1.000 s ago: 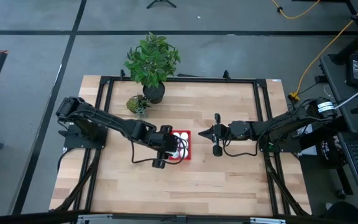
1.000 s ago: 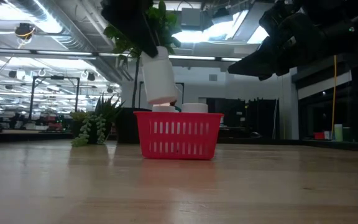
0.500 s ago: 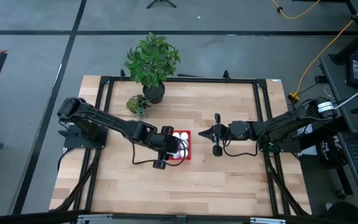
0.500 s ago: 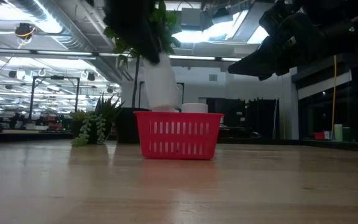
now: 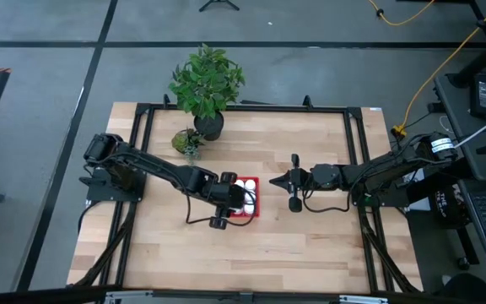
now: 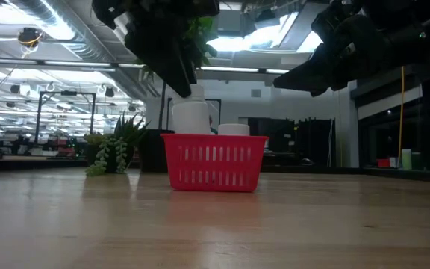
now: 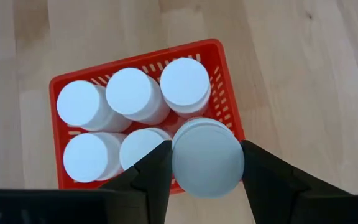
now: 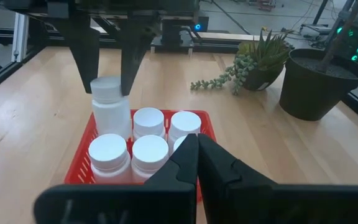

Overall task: Pick and place pill bottles into a basket
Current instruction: Put the white medicine bottle into the red bin, then return to Home Position

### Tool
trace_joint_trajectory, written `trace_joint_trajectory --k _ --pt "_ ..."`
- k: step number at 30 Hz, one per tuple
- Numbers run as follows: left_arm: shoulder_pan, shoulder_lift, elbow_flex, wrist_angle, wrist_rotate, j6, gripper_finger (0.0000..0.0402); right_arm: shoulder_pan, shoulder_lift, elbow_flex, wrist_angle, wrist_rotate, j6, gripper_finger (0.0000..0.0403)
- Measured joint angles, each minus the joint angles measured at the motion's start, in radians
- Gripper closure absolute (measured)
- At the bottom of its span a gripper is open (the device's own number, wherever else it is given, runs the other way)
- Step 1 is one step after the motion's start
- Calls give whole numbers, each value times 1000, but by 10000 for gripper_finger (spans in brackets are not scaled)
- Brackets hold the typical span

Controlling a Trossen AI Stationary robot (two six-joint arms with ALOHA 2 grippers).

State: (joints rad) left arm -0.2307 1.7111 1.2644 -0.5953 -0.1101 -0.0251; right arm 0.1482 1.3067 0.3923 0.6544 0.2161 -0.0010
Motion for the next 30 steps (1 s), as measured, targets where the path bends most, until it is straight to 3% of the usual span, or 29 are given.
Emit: trace_joint_trajectory --k 18,30 --pt "12 61 -1 14 25 21 240 0 0 0 -4 0 1 396" --pt "12 61 -1 16 25 22 202 0 0 0 -2 0 1 396"
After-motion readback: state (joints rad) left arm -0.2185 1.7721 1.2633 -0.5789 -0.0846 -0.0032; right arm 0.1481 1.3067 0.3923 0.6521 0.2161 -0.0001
